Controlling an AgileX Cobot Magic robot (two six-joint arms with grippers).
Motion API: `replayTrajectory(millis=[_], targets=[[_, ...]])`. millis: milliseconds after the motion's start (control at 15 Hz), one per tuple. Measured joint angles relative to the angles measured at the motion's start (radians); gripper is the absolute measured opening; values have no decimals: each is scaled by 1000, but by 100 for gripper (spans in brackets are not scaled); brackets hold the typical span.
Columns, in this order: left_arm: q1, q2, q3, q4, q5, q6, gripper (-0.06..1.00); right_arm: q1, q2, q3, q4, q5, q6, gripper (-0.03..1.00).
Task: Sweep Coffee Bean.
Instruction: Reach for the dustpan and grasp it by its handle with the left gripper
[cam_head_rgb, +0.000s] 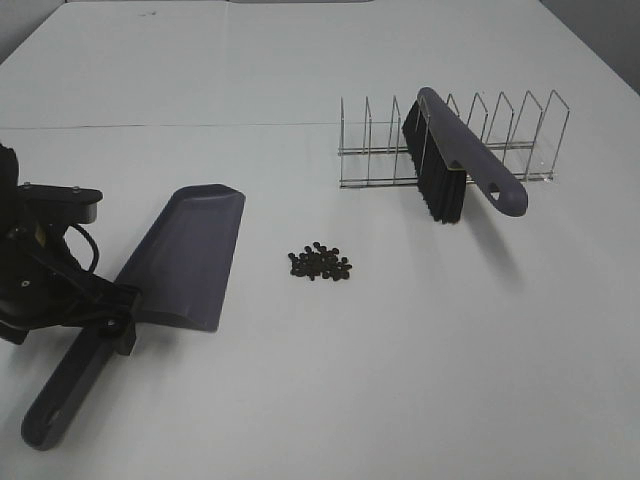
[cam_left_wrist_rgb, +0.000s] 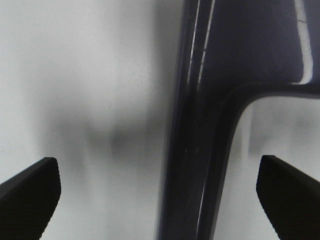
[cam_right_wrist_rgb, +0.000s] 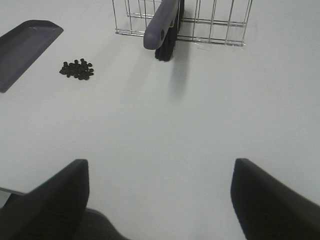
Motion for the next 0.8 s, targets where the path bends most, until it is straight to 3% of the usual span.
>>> replayTrajectory(millis=[533, 667, 800], targets=[[-15, 115, -113, -25, 44, 113, 96, 0, 0, 0, 0, 0, 0, 70], [-28, 125, -121, -39, 48, 127, 82, 0, 0, 0, 0, 0, 0, 70], [-40, 127, -122, -52, 48, 130, 52, 0, 0, 0, 0, 0, 0, 70]])
